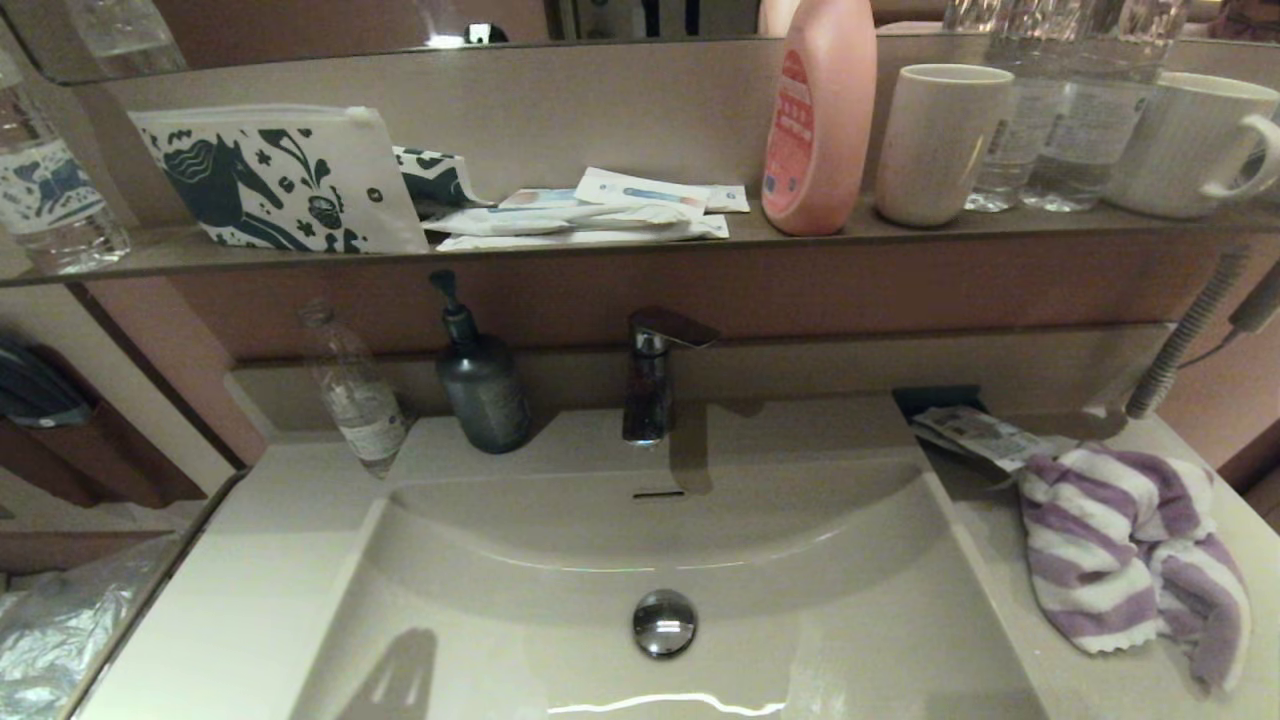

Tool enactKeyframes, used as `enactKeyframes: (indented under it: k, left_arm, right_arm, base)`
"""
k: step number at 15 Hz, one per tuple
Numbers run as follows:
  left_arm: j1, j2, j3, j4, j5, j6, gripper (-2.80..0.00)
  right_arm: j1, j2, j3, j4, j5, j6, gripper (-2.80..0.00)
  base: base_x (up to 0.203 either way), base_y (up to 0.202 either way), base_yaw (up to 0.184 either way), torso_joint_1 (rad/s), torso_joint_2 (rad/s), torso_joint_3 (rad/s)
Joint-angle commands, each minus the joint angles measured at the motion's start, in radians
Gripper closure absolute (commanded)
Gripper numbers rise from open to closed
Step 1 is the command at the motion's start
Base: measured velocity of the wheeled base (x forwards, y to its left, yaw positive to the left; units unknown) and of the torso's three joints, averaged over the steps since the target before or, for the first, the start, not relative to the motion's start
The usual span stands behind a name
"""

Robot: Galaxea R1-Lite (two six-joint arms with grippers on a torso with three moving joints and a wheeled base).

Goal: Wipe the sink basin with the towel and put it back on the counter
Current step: Pick up the cloth

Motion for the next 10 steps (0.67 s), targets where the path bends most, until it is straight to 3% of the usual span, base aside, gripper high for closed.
enactKeyframes:
  k: [1, 4, 6, 10]
  left_arm:
    - [0.022, -0.098, 0.018, 0.005, -0.009, 0.001, 0.0]
    - [0.033, -0.185, 0.021, 0.054, -0.011, 0.001, 0.0]
    - [0.038, -0.273, 0.02, 0.151, -0.021, -0.003, 0.0]
    - [0.028, -0.39, 0.024, 0.309, -0.023, -0.08, 0.0]
  right_arm:
    - [0.0, 0.0, 0.0, 0.0, 0.0, 0.0, 0.0]
    - [0.0, 0.0, 0.0, 0.0, 0.0, 0.0, 0.0]
    - [0.0, 0.0, 0.0, 0.0, 0.0, 0.0, 0.0]
    - [0.0, 0.0, 0.0, 0.0, 0.0, 0.0, 0.0]
  base:
    - [0.0, 0.0, 0.0, 0.0, 0.0, 0.0]
    - [0.0, 0.0, 0.0, 0.0, 0.0, 0.0]
    - [0.0, 0.0, 0.0, 0.0, 0.0, 0.0]
    - [0.0, 0.0, 0.0, 0.0, 0.0, 0.0]
